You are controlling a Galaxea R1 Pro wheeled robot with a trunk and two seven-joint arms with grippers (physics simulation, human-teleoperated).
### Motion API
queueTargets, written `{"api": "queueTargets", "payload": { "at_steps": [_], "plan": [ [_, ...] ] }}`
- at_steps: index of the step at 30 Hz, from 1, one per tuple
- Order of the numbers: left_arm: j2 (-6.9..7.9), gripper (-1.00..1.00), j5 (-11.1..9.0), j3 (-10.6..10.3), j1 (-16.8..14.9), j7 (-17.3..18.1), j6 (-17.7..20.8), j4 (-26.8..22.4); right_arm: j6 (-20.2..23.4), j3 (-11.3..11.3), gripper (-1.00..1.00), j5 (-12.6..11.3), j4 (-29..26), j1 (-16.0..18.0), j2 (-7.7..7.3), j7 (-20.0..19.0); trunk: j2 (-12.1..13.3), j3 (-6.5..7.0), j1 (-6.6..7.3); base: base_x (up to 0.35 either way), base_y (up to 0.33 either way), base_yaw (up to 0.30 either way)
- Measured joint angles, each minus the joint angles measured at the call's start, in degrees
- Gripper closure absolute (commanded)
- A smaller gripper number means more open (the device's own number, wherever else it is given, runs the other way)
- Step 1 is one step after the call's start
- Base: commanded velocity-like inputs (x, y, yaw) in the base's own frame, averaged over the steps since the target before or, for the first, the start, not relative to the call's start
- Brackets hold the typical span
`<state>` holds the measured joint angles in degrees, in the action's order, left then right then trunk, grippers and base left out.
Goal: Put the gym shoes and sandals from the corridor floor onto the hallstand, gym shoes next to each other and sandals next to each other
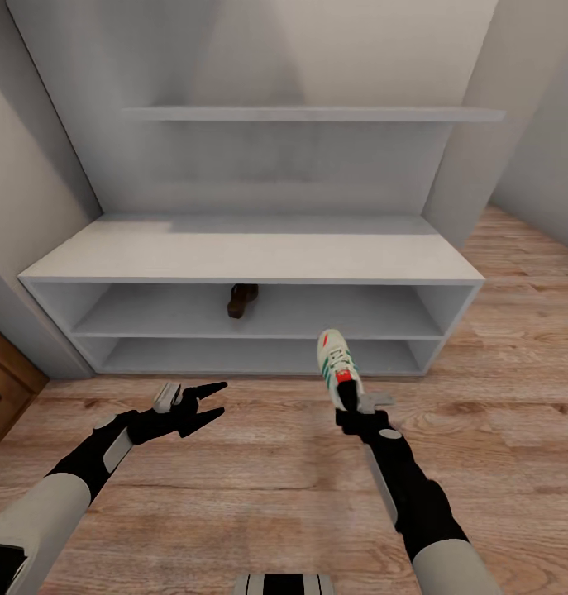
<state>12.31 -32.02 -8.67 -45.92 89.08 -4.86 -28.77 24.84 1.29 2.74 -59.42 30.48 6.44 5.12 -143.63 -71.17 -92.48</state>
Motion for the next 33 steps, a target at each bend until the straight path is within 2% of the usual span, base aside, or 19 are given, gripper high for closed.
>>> {"api": "queueTargets", "payload": {
  "at_steps": [4,8,18,26,31,32,33],
  "plan": [
    [0.0,-1.0,0.0,0.01,0.0,0.06,0.0,0.0,-0.03,0.06,1.0,-2.83,0.0,0.0,-0.09,-0.18,0.0,0.0,0.0,0.0,0.0,0.0],
    [0.0,-1.0,0.0,0.01,-0.01,0.07,0.0,-0.01,-0.04,0.08,1.0,-3.01,-0.03,0.01,-0.1,-0.2,0.0,0.0,0.01,0.074,0.085,0.0],
    [0.0,-1.0,0.01,-0.05,-0.01,0.08,0.0,0.0,-0.06,0.09,1.0,-3.0,-0.04,0.0,-0.11,-0.21,0.0,0.0,0.02,0.155,0.251,0.0],
    [-0.06,-1.0,-0.08,-0.08,0.0,0.16,0.0,0.0,-0.03,0.05,1.0,-2.98,0.0,0.0,-0.1,-0.18,0.0,0.0,0.0,0.038,0.049,0.0],
    [-0.1,-1.0,-0.11,-0.09,0.0,0.16,0.0,0.01,-0.05,0.09,1.0,-2.97,-0.03,0.0,-0.1,-0.15,0.0,0.0,0.03,0.241,0.102,0.0],
    [-0.15,-1.0,-0.13,-0.11,0.0,0.16,0.0,0.03,-0.05,0.09,1.0,-2.97,-0.04,0.0,-0.1,-0.15,0.0,0.0,0.03,0.296,0.129,0.0],
    [-0.82,-1.0,-0.11,-0.14,0.04,0.17,-0.04,0.18,-0.05,0.09,1.0,-2.97,-0.06,0.03,-0.1,-0.13,0.0,0.0,0.03,0.29,0.115,0.0]
  ]
}}
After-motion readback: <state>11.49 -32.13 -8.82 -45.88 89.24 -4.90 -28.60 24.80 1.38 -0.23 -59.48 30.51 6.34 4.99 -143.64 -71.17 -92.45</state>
